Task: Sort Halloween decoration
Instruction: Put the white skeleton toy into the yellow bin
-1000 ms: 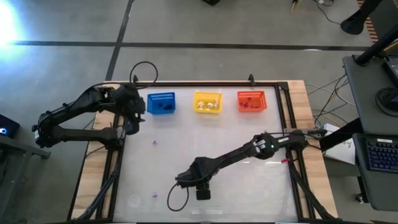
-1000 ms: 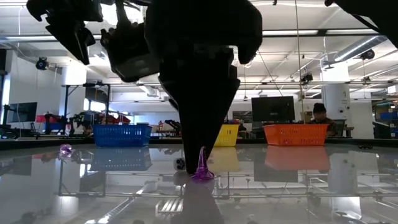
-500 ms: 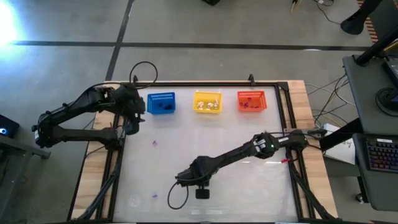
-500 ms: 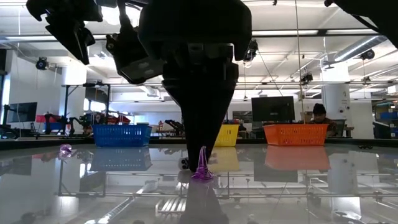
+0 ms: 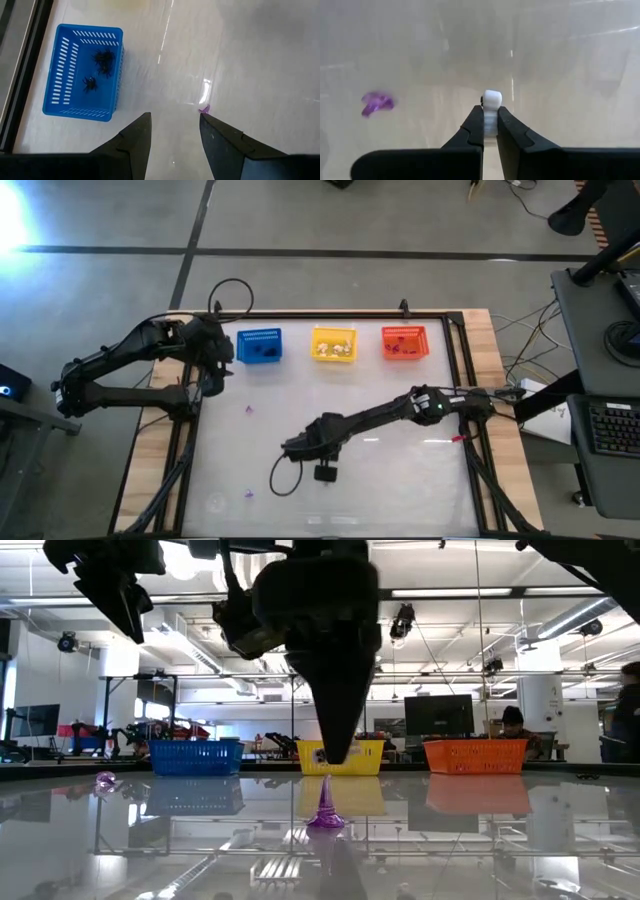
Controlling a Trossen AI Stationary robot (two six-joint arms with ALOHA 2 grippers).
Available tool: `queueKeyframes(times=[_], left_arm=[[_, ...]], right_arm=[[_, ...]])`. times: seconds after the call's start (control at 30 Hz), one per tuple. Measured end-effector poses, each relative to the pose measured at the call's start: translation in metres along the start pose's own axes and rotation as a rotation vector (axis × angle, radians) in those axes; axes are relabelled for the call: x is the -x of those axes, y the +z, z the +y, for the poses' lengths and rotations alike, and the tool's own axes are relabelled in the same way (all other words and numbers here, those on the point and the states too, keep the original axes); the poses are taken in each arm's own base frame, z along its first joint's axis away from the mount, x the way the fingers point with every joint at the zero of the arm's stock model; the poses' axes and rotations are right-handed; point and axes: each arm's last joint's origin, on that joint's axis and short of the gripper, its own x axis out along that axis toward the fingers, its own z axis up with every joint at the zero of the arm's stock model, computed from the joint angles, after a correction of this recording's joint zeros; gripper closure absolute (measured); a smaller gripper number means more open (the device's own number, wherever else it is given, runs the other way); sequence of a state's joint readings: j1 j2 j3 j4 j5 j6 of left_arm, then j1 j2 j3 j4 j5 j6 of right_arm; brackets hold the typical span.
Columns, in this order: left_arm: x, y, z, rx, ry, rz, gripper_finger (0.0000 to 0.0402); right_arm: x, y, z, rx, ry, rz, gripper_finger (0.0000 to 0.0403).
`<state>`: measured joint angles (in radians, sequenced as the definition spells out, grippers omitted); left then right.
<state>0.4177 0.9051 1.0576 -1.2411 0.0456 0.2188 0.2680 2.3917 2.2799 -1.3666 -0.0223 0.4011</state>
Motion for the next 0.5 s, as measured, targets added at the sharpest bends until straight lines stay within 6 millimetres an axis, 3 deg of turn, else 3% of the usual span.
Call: queueKeyframes(times=[0.5], left_arm=[[-0.001, 0.002, 0.000, 0.000, 0.002, -0.010, 0.0251]], right_arm=[[0.029, 0.018, -0.079, -0.088, 0.010, -0.038, 0.0390]])
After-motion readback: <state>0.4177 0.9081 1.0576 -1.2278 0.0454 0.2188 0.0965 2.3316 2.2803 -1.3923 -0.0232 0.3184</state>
